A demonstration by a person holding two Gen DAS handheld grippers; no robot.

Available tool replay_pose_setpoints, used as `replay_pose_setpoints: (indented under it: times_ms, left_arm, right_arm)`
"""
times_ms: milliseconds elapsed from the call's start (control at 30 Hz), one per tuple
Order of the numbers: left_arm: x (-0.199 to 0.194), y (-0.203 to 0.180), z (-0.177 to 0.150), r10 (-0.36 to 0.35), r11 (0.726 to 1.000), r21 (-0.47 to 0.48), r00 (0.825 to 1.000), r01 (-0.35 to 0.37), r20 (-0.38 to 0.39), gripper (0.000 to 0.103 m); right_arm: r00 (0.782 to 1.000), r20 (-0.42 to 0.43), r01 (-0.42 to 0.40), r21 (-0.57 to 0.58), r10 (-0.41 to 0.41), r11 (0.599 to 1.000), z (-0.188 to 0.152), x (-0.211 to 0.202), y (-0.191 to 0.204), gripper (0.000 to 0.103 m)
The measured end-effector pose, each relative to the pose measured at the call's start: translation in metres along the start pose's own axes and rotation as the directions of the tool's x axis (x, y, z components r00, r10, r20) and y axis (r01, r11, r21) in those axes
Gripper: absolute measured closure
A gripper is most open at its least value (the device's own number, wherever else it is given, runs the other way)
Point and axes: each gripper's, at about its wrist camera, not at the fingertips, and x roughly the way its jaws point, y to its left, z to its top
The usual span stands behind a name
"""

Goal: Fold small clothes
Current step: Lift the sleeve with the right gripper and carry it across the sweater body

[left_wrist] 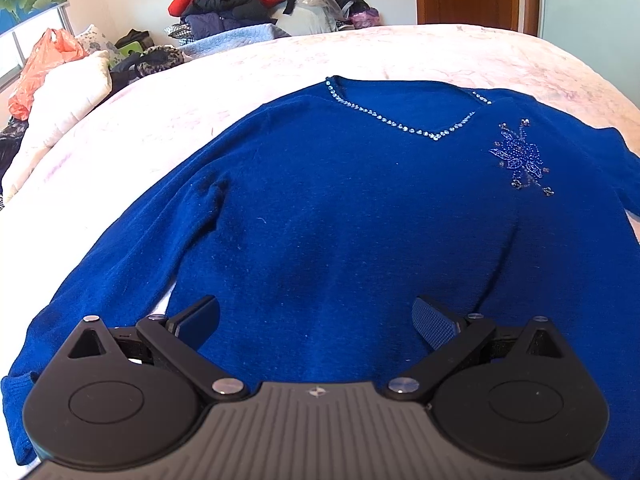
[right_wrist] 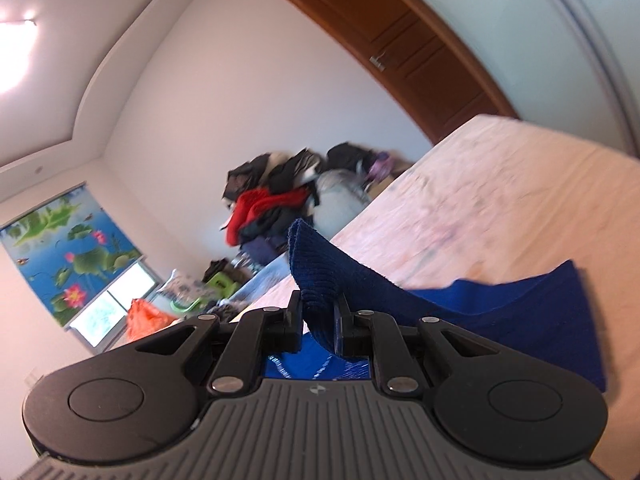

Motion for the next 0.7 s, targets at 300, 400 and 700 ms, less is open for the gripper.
replay_pose_setpoints:
  times_ms: [300, 400, 700]
  left_arm:
    - [0.0, 0.016, 0.001, -0.002, 1.0, 0.006, 1.0, 0.002, 0.023, 0.0]
    - [0.0, 0.022, 0.003, 0.01, 1.0, -0.001, 0.999, -0.01, 0.031, 0.0]
    - [0.007, 0.043, 0.008, 0.049, 0.998, -0.038, 0.998, -0.048, 0.032, 0.0]
  right_arm:
    - [0.996, -0.055, -0.072, -0.038, 0.069, 0.997, -0.002, 0.046, 0.036, 0.085]
    - [0.993, -0.077, -0.09, -0.049, 0.086, 0.995, -0.004, 0.063, 0.047, 0.085]
    - [0.974, -0.178, -0.157, -0.068, 0.143, 0.985, -0.028, 0.115, 0.085, 0.085]
